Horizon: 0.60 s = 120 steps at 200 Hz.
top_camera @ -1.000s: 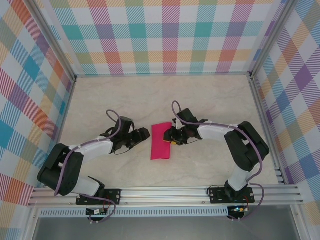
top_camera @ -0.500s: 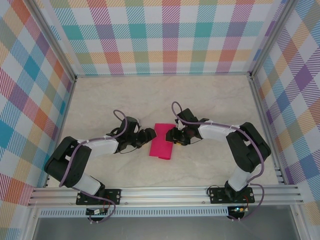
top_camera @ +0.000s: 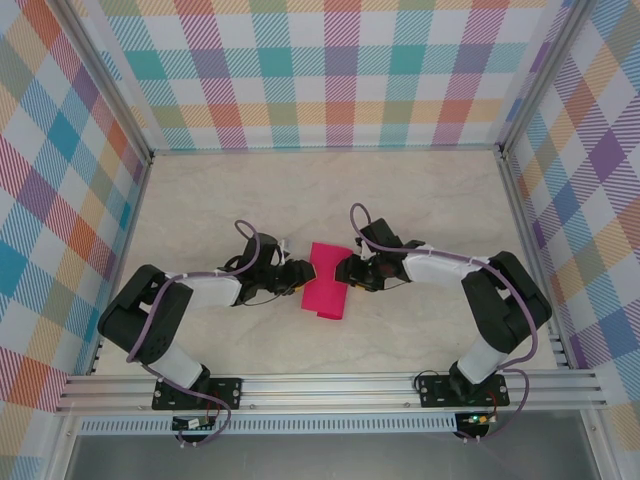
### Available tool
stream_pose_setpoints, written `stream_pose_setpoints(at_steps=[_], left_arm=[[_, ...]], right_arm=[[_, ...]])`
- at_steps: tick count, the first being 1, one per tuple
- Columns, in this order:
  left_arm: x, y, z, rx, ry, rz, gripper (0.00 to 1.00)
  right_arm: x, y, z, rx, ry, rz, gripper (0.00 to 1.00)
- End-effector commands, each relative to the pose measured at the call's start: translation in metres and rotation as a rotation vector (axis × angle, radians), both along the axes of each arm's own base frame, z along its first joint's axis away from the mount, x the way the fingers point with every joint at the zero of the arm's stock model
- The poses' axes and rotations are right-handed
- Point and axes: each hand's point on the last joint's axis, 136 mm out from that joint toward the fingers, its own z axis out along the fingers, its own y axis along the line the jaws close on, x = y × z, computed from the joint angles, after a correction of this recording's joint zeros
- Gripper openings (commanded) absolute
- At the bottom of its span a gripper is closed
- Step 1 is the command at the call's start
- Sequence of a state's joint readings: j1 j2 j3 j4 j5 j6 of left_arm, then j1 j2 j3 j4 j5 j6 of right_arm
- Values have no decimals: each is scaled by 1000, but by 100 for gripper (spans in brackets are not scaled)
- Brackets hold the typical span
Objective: Fold a paper plane with a square sheet of paper (pick it up from the middle)
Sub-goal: First fold in half a square sheet of paper at the center of the table.
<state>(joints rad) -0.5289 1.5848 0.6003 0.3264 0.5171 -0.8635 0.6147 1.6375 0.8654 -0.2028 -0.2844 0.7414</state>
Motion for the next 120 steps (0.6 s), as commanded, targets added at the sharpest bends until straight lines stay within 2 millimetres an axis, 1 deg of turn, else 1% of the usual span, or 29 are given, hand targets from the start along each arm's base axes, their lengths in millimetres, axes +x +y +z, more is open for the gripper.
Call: stream_pose_setpoints(at_steps=[1,22,48,65,82,109,120], left_arm=[[0,-13,6,-39,-14,-40,30],[0,-19,4,-38,-12,-53,24],[2,-24,3,-38,-12,-63,21],[2,-29,4,-52,-13,-77,21],[1,-34,6,-64,-20,-91,20],[1,-41,16,-101,-48,-114,19],[0,-43,20,-115,-59,-122,17]], right_arm=[[0,-4,9,20,-18,-24,51],[-1,-2,17,66,-38,-23,54],[-2,-2,22,101,-51,-27,62],[-2,-2,19,88,-38,-25,65],[-2,-1,15,83,-22,-20,65],[-2,-3,9,59,-5,-26,65],[-2,-6,7,44,-2,-42,65]])
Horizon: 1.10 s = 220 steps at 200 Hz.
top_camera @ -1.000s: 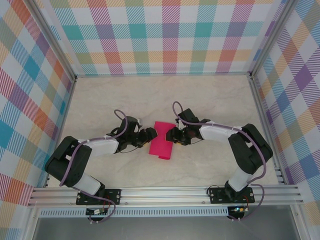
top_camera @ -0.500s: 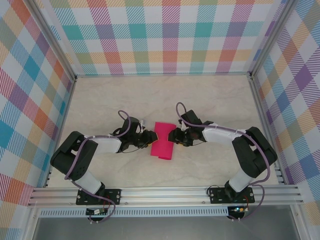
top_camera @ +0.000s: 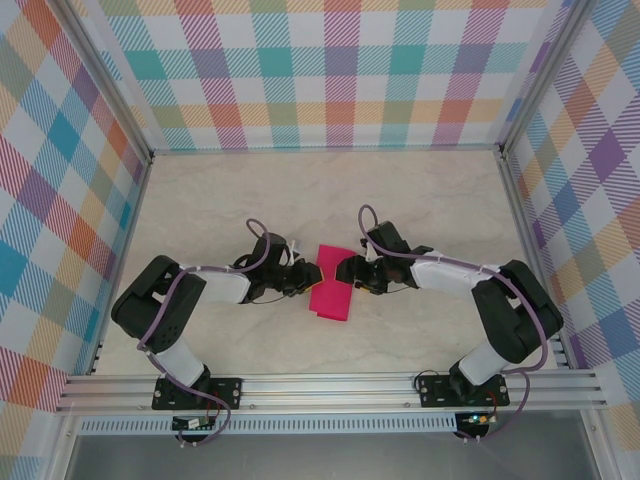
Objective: Fold a paper plane with a square sheet of paper (pick it up from the middle)
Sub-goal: First fold in half a square sheet of paper at the center of the table.
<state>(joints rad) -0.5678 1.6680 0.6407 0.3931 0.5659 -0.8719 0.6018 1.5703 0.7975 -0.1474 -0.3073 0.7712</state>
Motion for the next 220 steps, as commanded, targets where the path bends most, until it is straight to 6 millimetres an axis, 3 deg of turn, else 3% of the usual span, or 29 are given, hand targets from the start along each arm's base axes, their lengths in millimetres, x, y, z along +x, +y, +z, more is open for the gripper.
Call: stream_pose_setpoints(at_steps=[1,78,130,163,220], left_arm=[[3,-19,23,-76,-63,-51,17],[0,-31,52,-150,-107,-81,8],[-8,-57,56,-166,-116,-146,7],[-6,-61,41,-108,-94,-137,6],[0,-48,-6,14,-16,-58,5]], right_arm=[[3,-1,-1,-8,15,-17,65],[8,-58,10,-47,-19,-279,70],[4,-73,11,-59,6,-333,76],[3,-71,11,-36,10,-319,78],[1,-34,18,94,30,-121,78]])
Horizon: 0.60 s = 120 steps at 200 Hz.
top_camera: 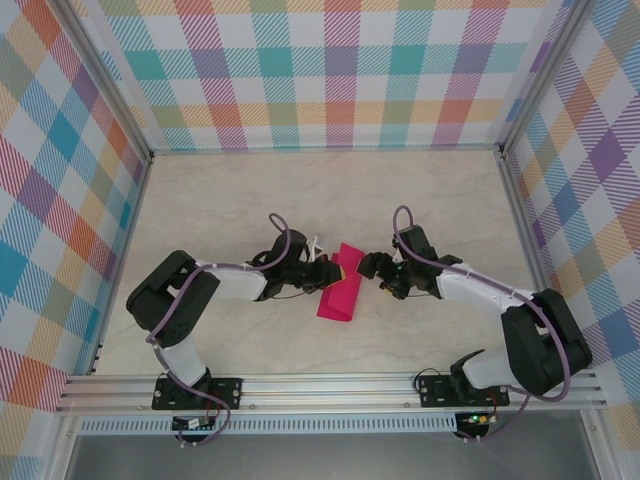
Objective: Fold a paper plane with a square sheet of paper (pick it up from the middle)
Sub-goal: First fold in half a square sheet of paper at the center of the table.
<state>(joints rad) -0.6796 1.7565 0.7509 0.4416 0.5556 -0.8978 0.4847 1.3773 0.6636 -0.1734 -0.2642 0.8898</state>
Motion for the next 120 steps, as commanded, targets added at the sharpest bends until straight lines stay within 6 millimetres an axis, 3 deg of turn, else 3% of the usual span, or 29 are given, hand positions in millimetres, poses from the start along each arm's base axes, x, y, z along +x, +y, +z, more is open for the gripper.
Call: stream_pose_setpoints(at_steps=[1,69,120], left_arm=[[3,4,-19,57,22,32,5],[4,11,-27,124,18,45,6],[5,13,-26,140,15,50,12]], right_arm=[[0,21,7,82,-3,112,78],[-1,38,-7,69,82,185,69],[-2,46,-21,52,146,213,61]])
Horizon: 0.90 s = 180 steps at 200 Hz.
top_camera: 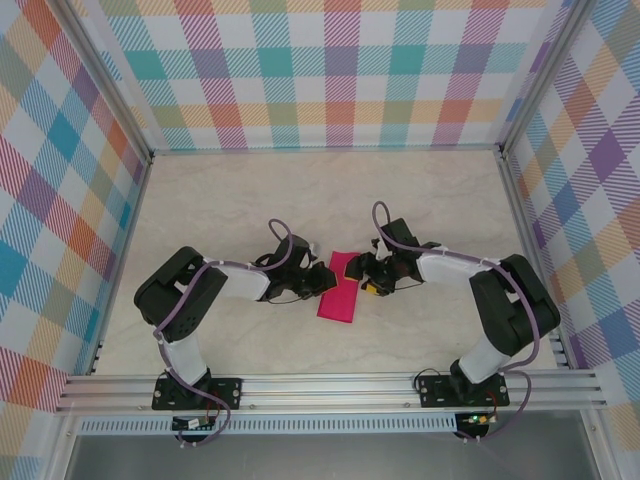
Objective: Fold a paper plane with a square sheet of paper (pick it up from the middle)
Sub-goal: First fold in half a square sheet of paper at the center of the table.
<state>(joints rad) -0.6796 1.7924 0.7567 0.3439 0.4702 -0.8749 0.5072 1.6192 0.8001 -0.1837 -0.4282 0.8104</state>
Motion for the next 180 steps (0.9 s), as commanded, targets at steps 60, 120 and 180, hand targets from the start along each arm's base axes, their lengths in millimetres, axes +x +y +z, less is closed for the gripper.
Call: stream_pose_setpoints(at_steps=[60,120,180], left_arm=[[5,1,20,27,-41,1,27],[16,56,32,167,-62,160,44],[20,76,32,189,-78,224,48]], right_arm=[[-8,1,-20,-100,94,40,51],[-18,-17,-48,-246,171,46,45],[-25,-29,-64,-340,225,35,49]])
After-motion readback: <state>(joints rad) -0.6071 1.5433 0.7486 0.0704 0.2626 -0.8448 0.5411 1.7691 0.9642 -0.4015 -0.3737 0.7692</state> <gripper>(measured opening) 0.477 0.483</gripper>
